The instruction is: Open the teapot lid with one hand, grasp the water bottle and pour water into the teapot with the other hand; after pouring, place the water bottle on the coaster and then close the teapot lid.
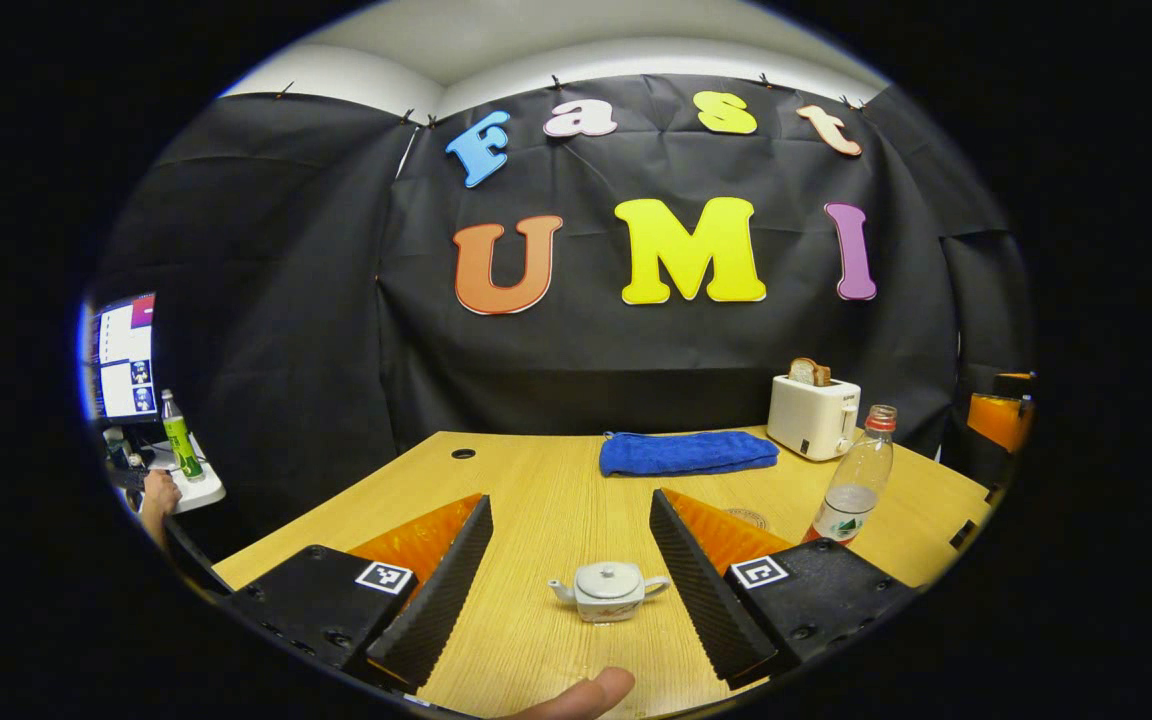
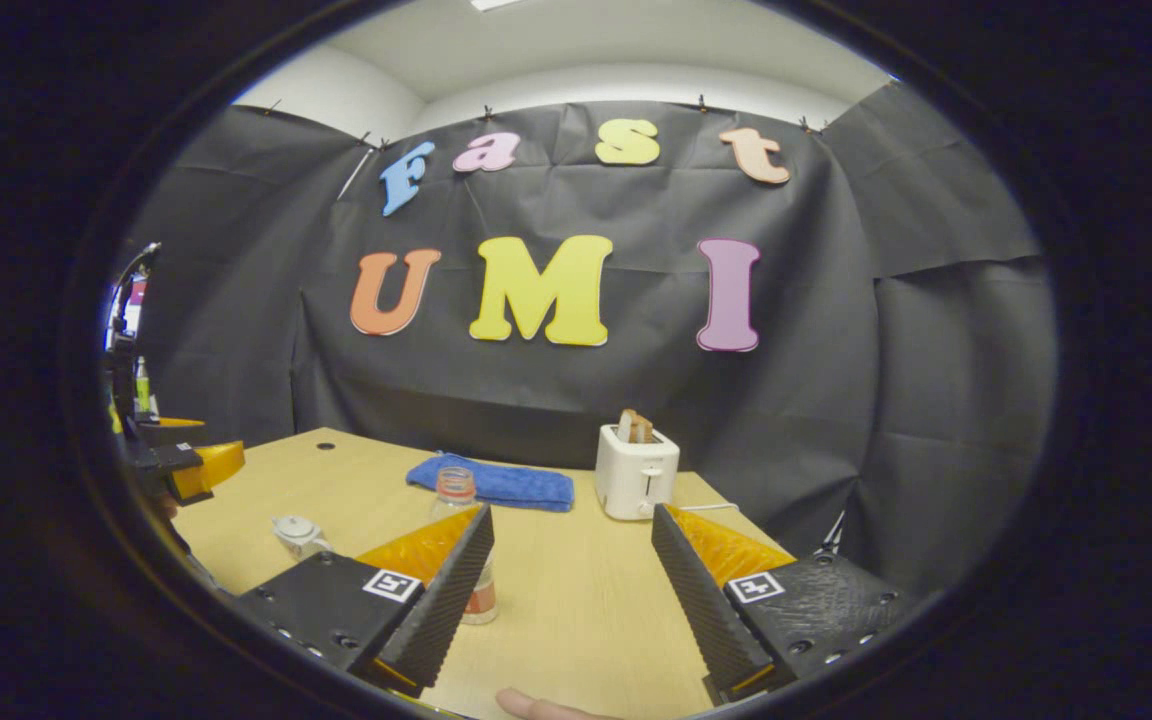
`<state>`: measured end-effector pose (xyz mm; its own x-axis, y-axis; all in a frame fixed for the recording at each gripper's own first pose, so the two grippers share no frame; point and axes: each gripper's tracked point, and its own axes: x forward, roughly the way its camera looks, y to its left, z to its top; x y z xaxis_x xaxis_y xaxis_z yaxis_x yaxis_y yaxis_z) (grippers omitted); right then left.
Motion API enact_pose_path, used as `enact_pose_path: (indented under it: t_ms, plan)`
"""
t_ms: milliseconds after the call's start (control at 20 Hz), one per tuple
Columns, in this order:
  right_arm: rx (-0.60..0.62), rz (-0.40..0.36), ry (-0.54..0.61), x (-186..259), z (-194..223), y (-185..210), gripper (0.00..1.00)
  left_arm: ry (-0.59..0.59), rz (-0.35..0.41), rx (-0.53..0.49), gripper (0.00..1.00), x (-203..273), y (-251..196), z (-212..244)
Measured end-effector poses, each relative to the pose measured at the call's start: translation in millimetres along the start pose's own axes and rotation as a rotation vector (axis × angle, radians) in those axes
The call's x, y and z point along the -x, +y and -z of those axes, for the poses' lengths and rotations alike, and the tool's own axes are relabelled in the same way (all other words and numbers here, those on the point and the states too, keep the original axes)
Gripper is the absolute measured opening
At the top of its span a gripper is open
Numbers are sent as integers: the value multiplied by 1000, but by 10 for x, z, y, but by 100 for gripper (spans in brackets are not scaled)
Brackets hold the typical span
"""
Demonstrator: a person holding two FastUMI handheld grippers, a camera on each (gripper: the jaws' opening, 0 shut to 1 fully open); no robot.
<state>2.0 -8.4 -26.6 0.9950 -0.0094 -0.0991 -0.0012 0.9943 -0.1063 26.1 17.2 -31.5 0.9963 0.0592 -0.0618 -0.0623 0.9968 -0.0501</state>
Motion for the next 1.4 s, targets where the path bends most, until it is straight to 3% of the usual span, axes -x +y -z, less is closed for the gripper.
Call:
enact_pose_path:
  t_ms: [250, 650, 850, 1150, 1200, 1400]
  plan:
    - [28, 29, 13, -30, 47, -21, 95, -35, 14, 29, 100, -318, -58, 147]
    - [75, 38, 12, -60, 97, 39, 95, 86, 28, 39, 99, -661, -172, 761]
    - [79, 34, 24, -84, 140, 78, 95, 74, 34, 12, 97, -721, -202, 804]
    - [95, 26, 41, -116, 215, 144, 98, 95, 83, 6, 72, -761, -345, 935]
    - [98, 25, 43, -119, 224, 156, 95, 101, 85, 8, 65, -765, -360, 950]
    - [107, 17, 54, -131, 274, 209, 98, 107, 68, 5, 52, -793, -328, 980]
